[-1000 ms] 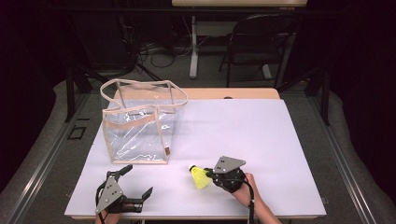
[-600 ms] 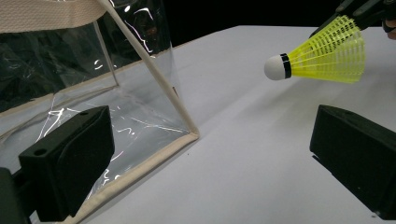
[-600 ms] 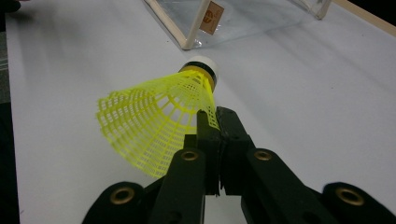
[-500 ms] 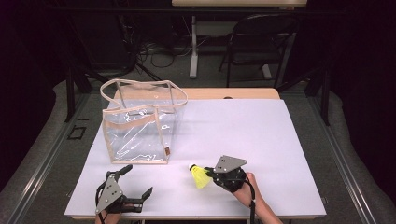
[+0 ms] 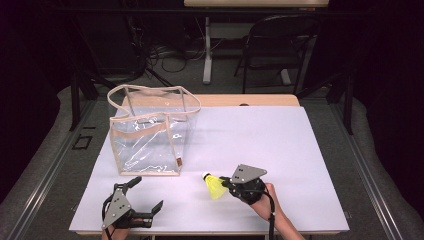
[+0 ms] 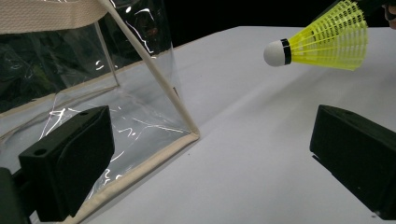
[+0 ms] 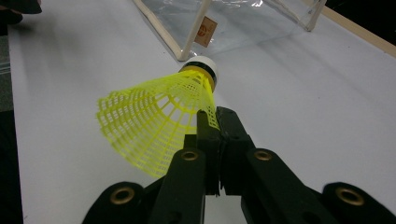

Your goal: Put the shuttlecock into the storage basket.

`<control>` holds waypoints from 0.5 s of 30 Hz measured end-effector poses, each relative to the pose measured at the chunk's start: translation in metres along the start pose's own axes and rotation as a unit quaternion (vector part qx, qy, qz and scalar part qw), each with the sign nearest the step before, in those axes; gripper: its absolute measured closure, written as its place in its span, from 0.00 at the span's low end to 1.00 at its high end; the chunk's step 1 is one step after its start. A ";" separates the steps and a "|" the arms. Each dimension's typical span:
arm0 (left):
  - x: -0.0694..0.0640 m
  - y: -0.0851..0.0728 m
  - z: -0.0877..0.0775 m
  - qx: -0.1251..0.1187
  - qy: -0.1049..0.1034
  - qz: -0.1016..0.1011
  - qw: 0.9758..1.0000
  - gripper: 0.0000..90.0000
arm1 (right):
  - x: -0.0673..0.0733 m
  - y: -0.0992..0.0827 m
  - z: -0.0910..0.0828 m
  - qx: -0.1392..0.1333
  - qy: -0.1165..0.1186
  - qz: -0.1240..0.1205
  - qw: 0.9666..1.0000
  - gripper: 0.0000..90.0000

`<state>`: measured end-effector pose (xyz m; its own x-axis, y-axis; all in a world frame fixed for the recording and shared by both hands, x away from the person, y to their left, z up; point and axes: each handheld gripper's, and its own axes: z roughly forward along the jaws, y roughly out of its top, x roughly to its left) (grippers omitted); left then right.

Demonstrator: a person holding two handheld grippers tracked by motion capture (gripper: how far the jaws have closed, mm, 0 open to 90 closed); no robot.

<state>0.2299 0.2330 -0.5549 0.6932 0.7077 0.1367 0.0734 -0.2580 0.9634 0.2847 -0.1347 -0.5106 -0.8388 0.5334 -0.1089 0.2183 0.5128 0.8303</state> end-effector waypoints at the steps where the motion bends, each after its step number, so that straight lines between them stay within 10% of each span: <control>1: 0.000 0.000 0.000 0.000 0.000 0.000 1.000 0.00 | 0.000 0.000 0.000 -0.001 -0.001 0.000 1.000 0.99; 15: -0.001 0.000 0.000 -0.001 -0.001 0.001 1.000 0.00 | -0.003 0.007 -0.004 -0.009 -0.007 -0.002 1.000 0.99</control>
<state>0.2293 0.2322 -0.5549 0.6946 0.7059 0.1387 0.0702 -0.2583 0.9635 0.2862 -0.1353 -0.5018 -0.8326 0.5408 -0.1194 0.2065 0.5032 0.8392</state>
